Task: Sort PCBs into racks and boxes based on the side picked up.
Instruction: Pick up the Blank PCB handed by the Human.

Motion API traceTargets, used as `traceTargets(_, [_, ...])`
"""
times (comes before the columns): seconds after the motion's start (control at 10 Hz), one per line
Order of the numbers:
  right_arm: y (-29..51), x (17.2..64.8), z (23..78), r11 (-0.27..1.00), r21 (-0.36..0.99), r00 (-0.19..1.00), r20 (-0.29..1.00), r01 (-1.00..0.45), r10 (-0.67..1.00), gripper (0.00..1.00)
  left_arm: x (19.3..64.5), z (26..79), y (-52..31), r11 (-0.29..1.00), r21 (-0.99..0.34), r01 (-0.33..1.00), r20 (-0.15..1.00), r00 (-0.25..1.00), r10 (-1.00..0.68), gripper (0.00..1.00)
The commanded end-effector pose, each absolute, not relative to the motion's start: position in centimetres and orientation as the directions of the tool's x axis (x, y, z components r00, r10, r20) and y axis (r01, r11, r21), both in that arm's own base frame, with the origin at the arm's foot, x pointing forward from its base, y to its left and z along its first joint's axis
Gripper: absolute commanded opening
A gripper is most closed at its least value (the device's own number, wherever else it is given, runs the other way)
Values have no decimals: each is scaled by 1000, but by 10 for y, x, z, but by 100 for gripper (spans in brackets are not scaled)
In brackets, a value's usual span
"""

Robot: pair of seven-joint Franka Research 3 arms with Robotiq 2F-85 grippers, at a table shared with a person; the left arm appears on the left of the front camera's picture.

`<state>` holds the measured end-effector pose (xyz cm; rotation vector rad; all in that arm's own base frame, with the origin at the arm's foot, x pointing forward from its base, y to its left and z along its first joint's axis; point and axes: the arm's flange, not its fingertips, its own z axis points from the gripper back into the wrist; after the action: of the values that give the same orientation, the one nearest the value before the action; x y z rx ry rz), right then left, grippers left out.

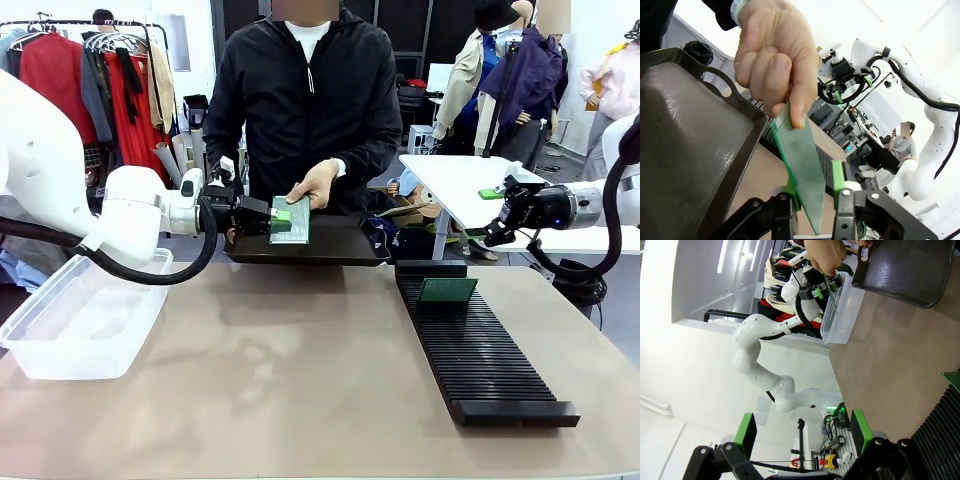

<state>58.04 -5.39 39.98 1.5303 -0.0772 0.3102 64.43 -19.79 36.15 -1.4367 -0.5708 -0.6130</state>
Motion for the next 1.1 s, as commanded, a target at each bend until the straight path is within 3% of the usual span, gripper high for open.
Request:
traceTargets(0.0, [-52, 581, 402, -6, 964, 954, 262, -264, 143, 100, 652, 360, -198, 37, -701, 712, 710, 702, -58, 0])
traceTargets(0.4, [-52, 581, 402, -6, 964, 954, 262, -264, 143, 100, 655, 360, -201, -4, -724, 689, 686, 720, -102, 0])
traceTargets(1.0, [-52, 581, 402, -6, 964, 954, 262, -264, 143, 100, 649, 359, -198, 38, -717, 696, 694, 718, -56, 0])
